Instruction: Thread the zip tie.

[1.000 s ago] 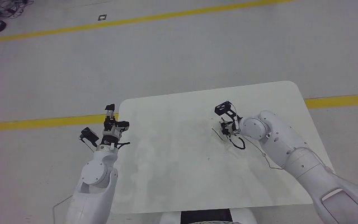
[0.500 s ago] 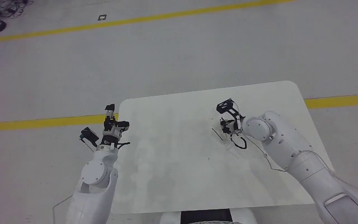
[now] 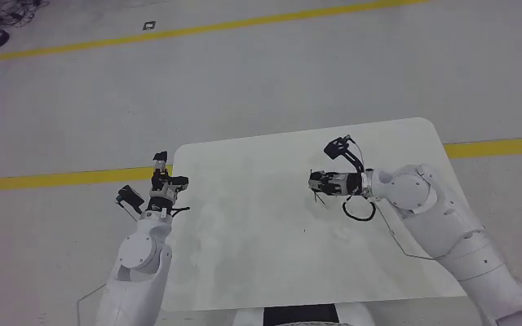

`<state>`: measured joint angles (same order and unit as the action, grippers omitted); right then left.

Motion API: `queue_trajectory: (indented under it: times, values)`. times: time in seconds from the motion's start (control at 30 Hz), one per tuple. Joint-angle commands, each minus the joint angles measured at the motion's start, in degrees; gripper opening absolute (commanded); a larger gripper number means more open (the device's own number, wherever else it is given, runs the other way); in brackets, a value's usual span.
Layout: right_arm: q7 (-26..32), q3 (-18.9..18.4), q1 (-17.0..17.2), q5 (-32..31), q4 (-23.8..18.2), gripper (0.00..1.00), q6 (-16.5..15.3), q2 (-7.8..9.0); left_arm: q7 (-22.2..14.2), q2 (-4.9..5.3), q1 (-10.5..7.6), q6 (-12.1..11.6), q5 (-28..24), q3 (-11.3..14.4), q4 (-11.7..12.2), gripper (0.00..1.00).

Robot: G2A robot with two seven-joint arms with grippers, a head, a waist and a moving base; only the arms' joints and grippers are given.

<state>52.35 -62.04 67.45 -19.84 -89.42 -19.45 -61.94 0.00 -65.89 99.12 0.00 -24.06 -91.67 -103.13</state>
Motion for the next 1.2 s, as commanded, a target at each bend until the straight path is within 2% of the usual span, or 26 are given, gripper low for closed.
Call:
queue_trajectory:
  times: [0.0, 0.37, 0.83, 0.97, 1.03, 1.17]
  values:
    - [0.2, 1.3, -0.4, 1.2, -1.4, 0.0, 0.0, 0.78, 0.0, 0.0, 0.0, 0.0, 0.0, 0.0, 0.0, 1.0]
    - [1.1, 11.2, -5.6, 6.7, -5.8, 0.0, 0.0, 5.14, 0.0, 0.0, 0.0, 0.0, 0.0, 0.0, 0.0, 1.0]
    - [1.1, 11.2, -5.6, 6.7, -5.8, 0.0, 0.0, 5.14, 0.0, 0.0, 0.0, 0.0, 0.0, 0.0, 0.0, 1.0]
    - [-7.4, 10.7, -3.3, 7.4, -6.9, 0.0, 0.0, 4.94, -0.1, -0.09, -0.11, 0.3, -0.8, 0.3, 0.1, 1.0]
    - [-12.2, 10.6, -2.1, 7.4, -7.6, 0.0, 0.0, 4.9, -0.3, -0.28, -0.18, 1.4, -2.3, 1.2, -0.3, 1.0]
    - [-20.9, 11.3, 0.1, 6.8, -8.2, 0.0, 0.0, 4.89, -1.4, -0.78, 0.42, 2.1, -6.0, 3.8, -1.9, 1.0]
